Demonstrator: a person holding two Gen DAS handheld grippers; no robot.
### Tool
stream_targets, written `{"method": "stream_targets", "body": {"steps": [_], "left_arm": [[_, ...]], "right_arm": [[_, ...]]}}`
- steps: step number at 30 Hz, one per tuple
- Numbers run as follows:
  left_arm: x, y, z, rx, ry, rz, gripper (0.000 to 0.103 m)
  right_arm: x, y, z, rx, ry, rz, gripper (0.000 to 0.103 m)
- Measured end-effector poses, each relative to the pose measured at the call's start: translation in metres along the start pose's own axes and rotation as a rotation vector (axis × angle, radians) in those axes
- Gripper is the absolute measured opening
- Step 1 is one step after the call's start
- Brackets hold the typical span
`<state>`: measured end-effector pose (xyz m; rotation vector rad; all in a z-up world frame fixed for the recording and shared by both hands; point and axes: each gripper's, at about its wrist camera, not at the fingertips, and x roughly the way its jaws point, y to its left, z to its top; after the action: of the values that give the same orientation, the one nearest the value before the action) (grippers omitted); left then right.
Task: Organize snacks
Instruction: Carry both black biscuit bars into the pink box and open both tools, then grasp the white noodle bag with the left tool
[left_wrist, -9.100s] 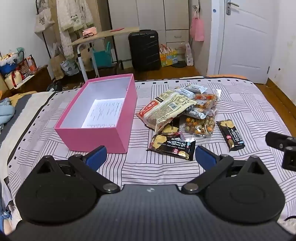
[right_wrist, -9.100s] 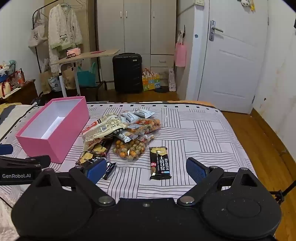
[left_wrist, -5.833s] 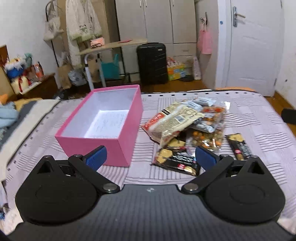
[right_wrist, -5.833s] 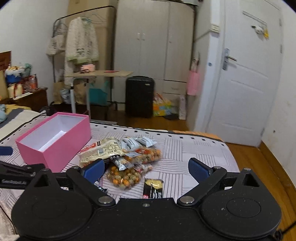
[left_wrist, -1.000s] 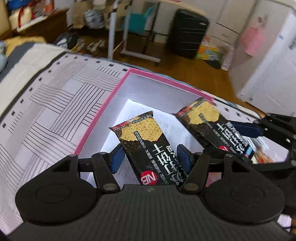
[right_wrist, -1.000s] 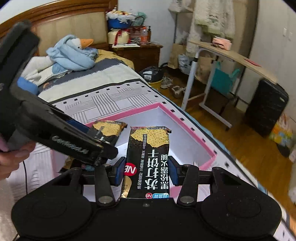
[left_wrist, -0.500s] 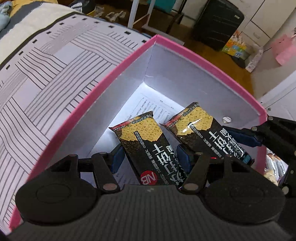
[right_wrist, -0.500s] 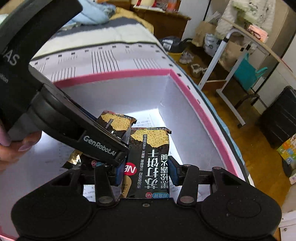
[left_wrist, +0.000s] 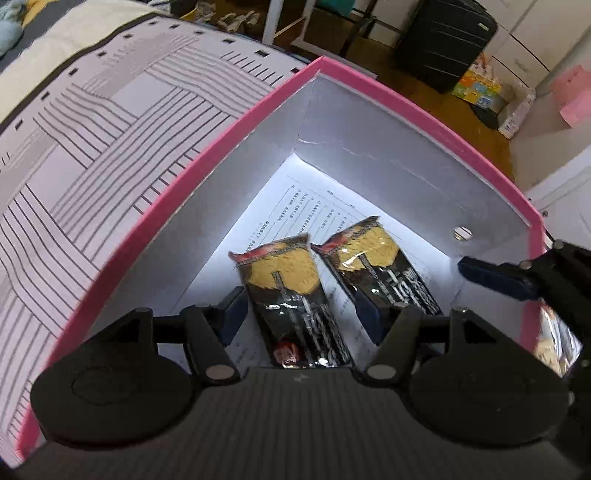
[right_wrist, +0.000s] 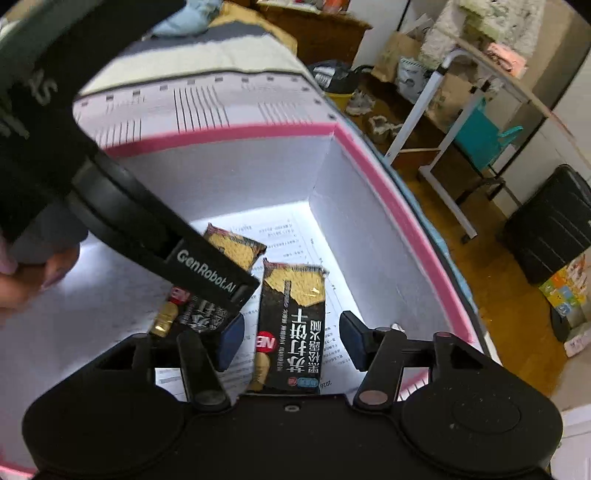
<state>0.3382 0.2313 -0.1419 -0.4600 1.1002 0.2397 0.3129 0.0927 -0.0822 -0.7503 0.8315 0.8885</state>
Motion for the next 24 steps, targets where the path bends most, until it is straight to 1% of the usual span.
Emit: {"method": "stream_targets", "body": {"steps": [5,9,11,14,19,24], "left_arm": [[-0.035,-0.006,-0.012,0.095,-0.037,-0.014,0.066],[-0.065,-0.011,-0.022,0.158,-0.066,-0.024,0.066],[-0.081,-0.012,-0.027,0.180,-0.082,-0.043,0.067],[-0.104,-0.012,-0.038,0.204,-0.107,-0.092,0.069],[-0.140,-0.024,-0.060,0.283,-0.165,-0.121,0.071],[-0.170,-0.047,-0.082,0.353,-0.215,-0.174,0.073]], "right_arm": [[-0.033,0.005,-0.006,0.050,-0.042,-0.003,0.063],[-0.058,0.010,-0.013,0.061,-0.058,-0.005,0.064],[-0.070,0.013,-0.016,0.067,-0.059,-0.015,0.064],[-0.091,0.016,-0.024,0.092,-0.079,-0.030,0.065],[-0.125,0.016,-0.046,0.179,-0.116,-0.050,0.065],[-0.164,0.004,-0.076,0.306,-0.154,-0.089,0.066]]}}
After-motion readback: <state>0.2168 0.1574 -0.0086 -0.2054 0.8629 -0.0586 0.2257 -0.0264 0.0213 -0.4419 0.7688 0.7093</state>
